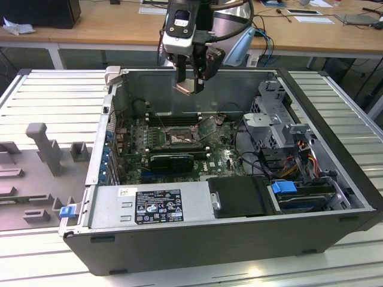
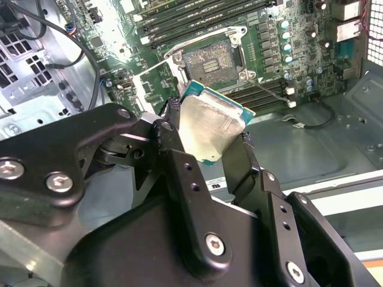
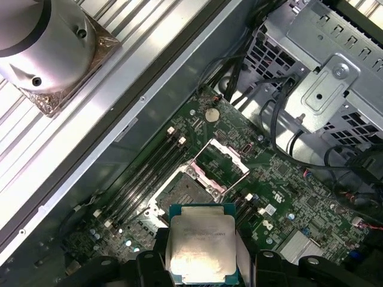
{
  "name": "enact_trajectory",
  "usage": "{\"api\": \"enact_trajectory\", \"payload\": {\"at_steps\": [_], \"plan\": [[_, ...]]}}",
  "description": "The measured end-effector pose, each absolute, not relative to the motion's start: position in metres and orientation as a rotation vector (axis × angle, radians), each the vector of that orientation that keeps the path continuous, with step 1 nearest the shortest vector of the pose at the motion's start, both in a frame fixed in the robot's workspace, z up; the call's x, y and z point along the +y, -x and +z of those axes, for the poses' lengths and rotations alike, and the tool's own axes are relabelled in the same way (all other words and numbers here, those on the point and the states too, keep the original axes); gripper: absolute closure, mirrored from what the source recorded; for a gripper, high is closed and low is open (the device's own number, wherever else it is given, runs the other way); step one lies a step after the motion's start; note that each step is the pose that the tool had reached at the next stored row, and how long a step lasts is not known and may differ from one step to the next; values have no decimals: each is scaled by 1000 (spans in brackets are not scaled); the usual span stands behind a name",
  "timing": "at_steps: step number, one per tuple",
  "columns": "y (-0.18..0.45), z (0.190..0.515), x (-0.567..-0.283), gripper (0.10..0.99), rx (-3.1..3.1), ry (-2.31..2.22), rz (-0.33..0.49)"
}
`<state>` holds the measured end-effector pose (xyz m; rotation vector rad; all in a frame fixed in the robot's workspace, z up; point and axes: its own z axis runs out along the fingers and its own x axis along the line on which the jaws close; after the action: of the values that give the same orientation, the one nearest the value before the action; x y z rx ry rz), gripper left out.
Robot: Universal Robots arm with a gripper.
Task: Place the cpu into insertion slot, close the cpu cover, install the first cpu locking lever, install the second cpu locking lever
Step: 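Place the cpu into insertion slot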
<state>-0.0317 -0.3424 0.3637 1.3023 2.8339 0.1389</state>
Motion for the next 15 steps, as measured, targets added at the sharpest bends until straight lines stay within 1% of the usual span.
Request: {"api": "enact_trajectory", "payload": {"at_steps": [15], "plan": [[32,363,-342,561,2766,-1433,137]]}}
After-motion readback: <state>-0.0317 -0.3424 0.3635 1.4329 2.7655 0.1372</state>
